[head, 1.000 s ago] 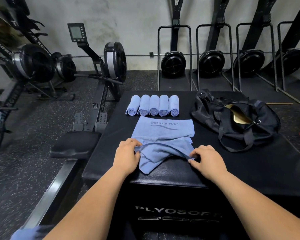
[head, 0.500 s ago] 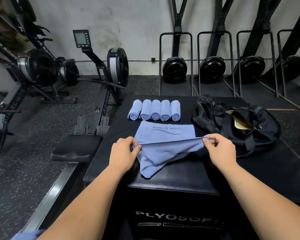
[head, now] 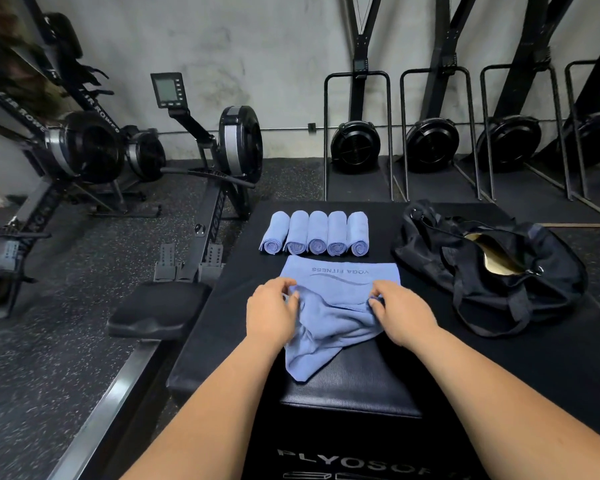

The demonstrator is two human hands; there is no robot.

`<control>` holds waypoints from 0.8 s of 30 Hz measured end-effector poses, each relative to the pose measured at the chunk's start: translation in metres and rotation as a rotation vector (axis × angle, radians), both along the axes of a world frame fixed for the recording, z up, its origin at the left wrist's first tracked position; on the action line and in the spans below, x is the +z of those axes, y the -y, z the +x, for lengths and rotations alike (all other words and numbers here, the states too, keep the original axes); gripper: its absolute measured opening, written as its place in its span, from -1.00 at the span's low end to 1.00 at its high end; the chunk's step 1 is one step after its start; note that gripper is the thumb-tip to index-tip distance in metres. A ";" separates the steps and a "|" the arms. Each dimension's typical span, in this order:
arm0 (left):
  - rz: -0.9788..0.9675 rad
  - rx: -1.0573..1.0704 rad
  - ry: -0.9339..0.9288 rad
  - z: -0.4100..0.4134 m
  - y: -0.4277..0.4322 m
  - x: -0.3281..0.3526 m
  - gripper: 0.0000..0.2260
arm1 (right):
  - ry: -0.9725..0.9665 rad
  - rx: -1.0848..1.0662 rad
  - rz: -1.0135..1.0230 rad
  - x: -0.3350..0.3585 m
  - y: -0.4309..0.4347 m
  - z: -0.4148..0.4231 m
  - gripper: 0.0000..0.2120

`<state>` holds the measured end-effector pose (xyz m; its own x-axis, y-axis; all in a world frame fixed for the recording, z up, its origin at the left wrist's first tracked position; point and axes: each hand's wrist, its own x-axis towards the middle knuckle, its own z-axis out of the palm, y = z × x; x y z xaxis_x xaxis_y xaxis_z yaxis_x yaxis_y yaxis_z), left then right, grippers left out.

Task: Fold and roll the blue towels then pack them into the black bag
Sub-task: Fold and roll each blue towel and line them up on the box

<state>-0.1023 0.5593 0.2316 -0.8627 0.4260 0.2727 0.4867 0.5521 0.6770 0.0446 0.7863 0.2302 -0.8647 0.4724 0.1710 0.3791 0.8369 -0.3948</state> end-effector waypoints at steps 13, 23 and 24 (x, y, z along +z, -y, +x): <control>-0.384 -0.213 -0.247 0.004 0.004 -0.052 -0.76 | 0.103 0.019 0.084 -0.045 0.006 0.010 -0.88; -0.475 -0.186 -0.314 0.038 0.026 -0.051 -0.67 | 0.067 0.034 0.131 -0.048 0.018 0.050 -0.89; -0.477 -0.182 -0.317 0.042 0.029 -0.051 -0.68 | 0.059 0.040 0.138 -0.048 0.019 0.056 -0.90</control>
